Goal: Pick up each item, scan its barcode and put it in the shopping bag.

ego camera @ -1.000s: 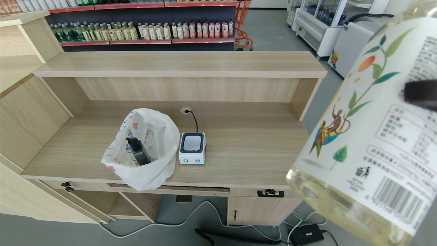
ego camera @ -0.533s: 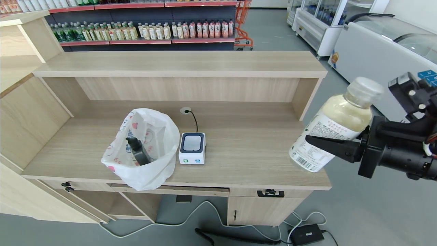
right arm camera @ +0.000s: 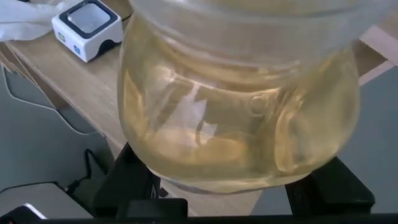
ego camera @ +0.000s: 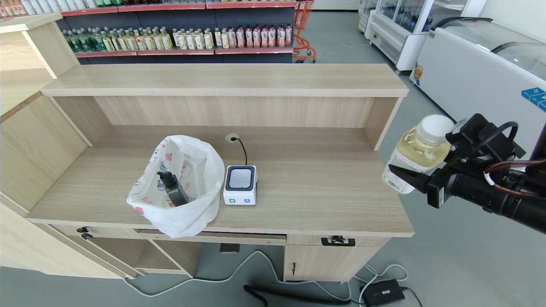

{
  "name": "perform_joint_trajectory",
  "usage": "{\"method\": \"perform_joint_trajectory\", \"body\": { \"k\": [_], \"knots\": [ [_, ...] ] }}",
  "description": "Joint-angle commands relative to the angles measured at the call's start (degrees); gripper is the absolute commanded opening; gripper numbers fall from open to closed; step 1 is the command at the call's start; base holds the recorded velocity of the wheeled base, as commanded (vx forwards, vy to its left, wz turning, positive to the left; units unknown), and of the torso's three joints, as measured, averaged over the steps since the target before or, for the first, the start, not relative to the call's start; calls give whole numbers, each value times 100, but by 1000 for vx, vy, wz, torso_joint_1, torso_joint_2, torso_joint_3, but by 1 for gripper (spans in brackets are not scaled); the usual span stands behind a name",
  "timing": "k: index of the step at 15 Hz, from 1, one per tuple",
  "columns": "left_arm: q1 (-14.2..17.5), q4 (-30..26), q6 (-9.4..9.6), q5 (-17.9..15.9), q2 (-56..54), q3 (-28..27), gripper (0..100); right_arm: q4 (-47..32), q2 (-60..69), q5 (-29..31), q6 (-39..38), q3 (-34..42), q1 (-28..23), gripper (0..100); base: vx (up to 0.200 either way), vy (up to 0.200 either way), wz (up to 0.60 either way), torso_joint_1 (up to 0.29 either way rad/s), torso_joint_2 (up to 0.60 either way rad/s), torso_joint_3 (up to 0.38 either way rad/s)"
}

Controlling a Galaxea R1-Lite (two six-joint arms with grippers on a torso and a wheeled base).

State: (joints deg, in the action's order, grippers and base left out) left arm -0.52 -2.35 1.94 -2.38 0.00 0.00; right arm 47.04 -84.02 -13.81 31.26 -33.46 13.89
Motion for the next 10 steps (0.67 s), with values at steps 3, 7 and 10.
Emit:
{"method": "perform_joint_trajectory", "body": {
  "k": [3,7,10],
  "knots": [
    [0,-2,8,0,0,0,100,358,-396,-7,575,-11,-176,0,0,0,0,0,0,0],
    [0,-2,8,0,0,0,100,393,-440,-16,873,6,-158,0,0,0,0,0,0,0],
    [0,-2,0,0,9,0,100,516,-484,-16,900,42,-105,0,0,0,0,0,0,0]
  ]
}}
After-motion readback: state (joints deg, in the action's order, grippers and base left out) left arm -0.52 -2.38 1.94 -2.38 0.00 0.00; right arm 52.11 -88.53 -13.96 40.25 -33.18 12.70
